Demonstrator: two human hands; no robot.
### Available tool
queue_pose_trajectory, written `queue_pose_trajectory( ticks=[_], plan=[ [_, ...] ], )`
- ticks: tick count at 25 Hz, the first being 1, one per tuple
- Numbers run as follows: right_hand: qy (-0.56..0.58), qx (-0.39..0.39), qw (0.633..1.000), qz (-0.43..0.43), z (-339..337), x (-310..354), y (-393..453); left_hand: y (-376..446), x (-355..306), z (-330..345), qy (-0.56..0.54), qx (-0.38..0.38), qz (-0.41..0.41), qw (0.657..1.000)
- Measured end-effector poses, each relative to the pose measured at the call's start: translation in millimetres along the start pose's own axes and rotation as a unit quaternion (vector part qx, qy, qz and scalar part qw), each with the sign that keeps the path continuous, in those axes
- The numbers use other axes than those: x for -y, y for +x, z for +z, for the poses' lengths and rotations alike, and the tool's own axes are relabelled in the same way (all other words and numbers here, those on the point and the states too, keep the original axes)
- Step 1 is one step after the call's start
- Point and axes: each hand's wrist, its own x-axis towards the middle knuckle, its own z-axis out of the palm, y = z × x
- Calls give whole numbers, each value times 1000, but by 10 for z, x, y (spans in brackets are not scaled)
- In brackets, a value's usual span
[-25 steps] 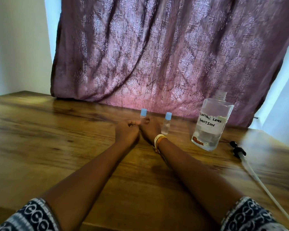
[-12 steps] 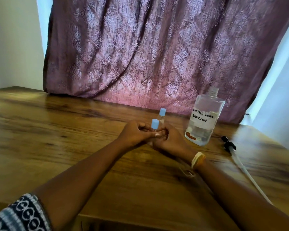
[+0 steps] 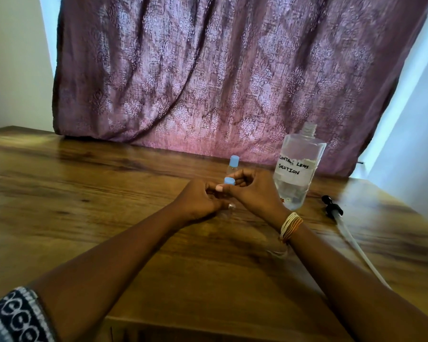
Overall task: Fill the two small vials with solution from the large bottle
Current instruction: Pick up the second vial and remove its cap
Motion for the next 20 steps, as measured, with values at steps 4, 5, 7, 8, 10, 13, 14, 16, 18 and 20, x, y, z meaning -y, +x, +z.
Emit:
queue_pose_trajectory(
  ticks=[4,5,7,8,10,13,14,16,18,20],
  plan=[
    [8,21,1000,-21,-6,20,-17,-10,-7,2,20,11,19,1000],
    [14,30,999,-26,-24,36,-22,-17,-13,0,26,14,28,999],
    [31,65,997,-41,-83,63,-35,-32,-31,-3,33,24,43,998],
    [37,87,994,-50,-119,71,-40,-34,-39,0,32,27,45,998],
    [42,128,989,-63,-179,73,-41,-40,-42,1,22,32,44,998],
    [30,149,987,-54,-162,72,-40,-30,-16,-28,3,43,34,998],
    [37,133,989,-42,-128,65,-51,-32,-6,-37,-4,47,32,998],
    [69,83,994,-13,-81,51,-68,-28,8,-48,-5,46,31,998],
    [100,72,992,-2,-90,22,-58,-21,24,-47,-7,43,21,999],
    [132,120,984,-1,-116,-1,-53,-20,35,-44,-8,41,14,999]
  ],
)
